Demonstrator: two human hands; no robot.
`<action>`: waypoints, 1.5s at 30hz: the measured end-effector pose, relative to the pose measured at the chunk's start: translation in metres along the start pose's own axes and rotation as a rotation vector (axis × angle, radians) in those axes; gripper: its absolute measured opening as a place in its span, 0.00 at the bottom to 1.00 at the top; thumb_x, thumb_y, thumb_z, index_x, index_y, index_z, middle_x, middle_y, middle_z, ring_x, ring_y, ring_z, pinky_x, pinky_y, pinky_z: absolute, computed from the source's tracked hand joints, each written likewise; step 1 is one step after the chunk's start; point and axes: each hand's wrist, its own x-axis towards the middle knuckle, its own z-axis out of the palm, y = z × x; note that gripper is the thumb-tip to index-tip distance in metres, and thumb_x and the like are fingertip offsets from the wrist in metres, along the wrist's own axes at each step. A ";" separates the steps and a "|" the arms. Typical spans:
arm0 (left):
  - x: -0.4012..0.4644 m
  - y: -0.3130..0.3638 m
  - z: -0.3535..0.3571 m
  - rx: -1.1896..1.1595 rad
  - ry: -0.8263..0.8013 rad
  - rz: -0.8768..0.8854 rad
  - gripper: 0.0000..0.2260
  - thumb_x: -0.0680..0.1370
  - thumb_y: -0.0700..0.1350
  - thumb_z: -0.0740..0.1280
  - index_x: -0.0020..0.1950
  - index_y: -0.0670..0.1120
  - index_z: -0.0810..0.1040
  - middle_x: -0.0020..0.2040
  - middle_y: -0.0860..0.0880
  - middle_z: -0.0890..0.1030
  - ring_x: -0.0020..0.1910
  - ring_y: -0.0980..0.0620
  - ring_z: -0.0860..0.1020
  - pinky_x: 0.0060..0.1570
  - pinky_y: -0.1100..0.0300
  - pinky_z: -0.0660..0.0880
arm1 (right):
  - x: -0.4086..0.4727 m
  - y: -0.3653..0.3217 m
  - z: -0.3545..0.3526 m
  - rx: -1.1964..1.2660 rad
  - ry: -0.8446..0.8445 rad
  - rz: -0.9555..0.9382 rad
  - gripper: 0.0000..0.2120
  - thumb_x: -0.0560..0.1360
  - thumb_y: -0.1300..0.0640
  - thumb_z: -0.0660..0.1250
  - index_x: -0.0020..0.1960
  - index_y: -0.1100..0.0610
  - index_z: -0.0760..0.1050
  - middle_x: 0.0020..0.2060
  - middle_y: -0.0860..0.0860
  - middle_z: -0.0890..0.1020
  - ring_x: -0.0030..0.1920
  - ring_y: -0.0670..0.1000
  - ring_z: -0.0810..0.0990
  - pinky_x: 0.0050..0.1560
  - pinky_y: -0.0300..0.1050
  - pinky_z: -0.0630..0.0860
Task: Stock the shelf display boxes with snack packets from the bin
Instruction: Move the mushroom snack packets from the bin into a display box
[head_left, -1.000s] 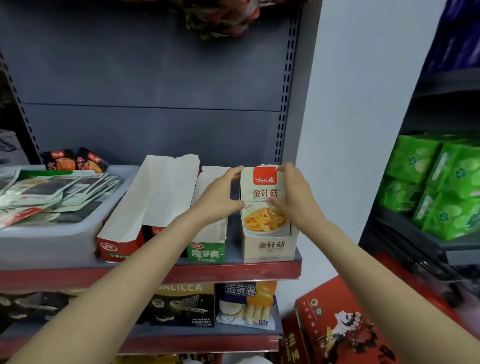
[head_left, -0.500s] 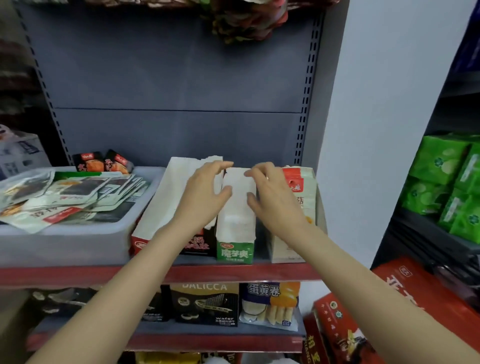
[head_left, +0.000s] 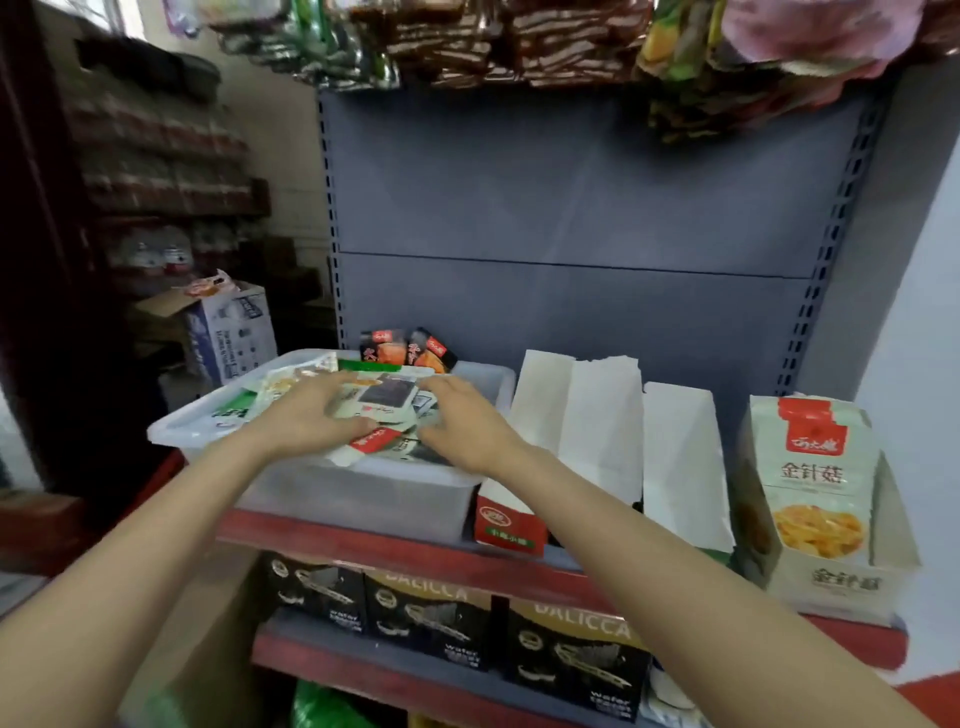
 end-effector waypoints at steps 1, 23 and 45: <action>0.002 -0.008 -0.001 0.014 -0.088 0.003 0.30 0.75 0.52 0.68 0.74 0.46 0.63 0.73 0.47 0.65 0.71 0.48 0.64 0.68 0.58 0.60 | 0.009 -0.005 0.004 0.005 -0.039 0.003 0.29 0.75 0.58 0.66 0.74 0.57 0.61 0.71 0.56 0.66 0.71 0.55 0.63 0.68 0.44 0.60; -0.005 -0.032 0.012 -0.207 0.270 0.107 0.07 0.74 0.50 0.70 0.51 0.57 0.79 0.54 0.54 0.81 0.55 0.51 0.76 0.55 0.52 0.72 | 0.009 -0.005 0.002 0.520 0.178 0.059 0.12 0.81 0.58 0.57 0.46 0.62 0.76 0.42 0.51 0.79 0.45 0.48 0.77 0.50 0.49 0.76; -0.019 0.202 0.061 -0.596 0.133 0.370 0.05 0.76 0.41 0.68 0.49 0.48 0.74 0.41 0.55 0.79 0.40 0.57 0.78 0.39 0.59 0.76 | -0.147 0.073 -0.134 0.766 0.688 0.356 0.04 0.76 0.64 0.67 0.48 0.57 0.74 0.38 0.47 0.82 0.38 0.44 0.82 0.31 0.38 0.77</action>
